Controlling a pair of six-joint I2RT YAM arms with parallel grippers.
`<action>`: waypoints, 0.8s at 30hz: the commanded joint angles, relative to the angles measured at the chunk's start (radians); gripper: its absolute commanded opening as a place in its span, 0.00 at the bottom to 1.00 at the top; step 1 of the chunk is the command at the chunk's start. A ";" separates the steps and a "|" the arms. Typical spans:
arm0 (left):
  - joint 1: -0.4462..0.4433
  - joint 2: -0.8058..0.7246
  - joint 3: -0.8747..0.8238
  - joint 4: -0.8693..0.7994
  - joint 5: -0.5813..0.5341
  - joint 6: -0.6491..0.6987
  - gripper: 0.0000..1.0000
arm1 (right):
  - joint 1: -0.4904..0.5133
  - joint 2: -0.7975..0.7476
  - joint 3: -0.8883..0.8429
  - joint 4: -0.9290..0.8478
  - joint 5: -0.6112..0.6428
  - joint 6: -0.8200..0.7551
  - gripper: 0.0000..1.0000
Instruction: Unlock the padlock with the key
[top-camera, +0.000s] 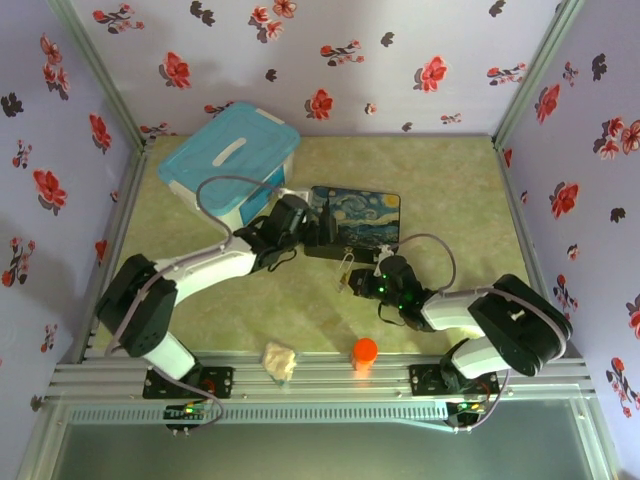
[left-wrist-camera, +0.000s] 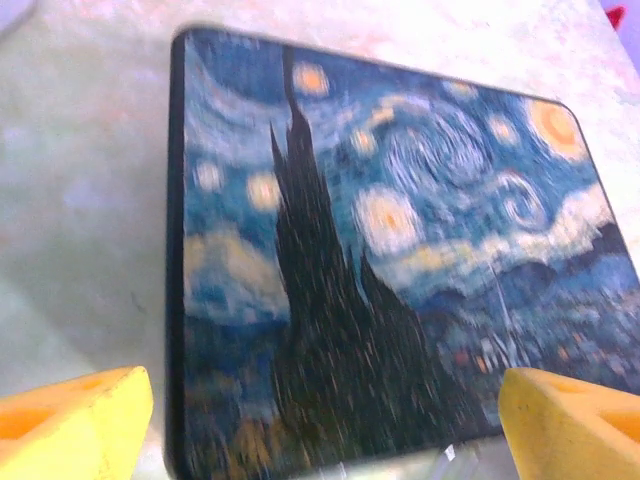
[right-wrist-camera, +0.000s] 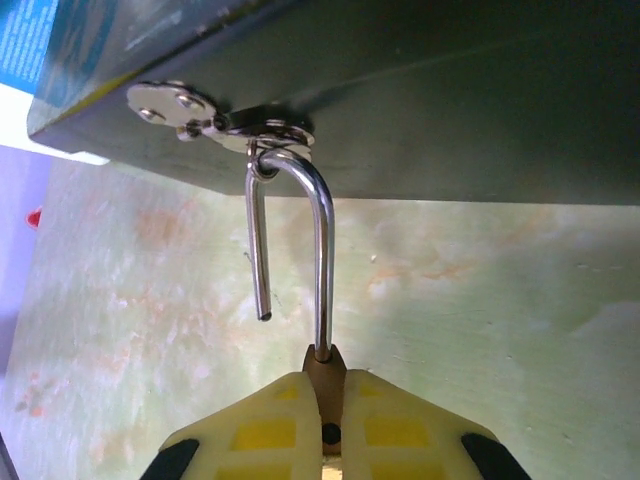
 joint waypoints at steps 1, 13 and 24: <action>0.015 0.083 0.067 -0.067 -0.102 0.101 0.89 | -0.011 -0.019 -0.027 -0.028 0.036 0.052 0.02; 0.014 0.182 0.051 -0.051 -0.120 0.137 0.78 | -0.016 0.127 -0.071 0.237 0.101 0.207 0.00; 0.012 0.196 -0.044 0.017 -0.128 0.138 0.70 | -0.015 0.252 -0.106 0.475 0.180 0.308 0.00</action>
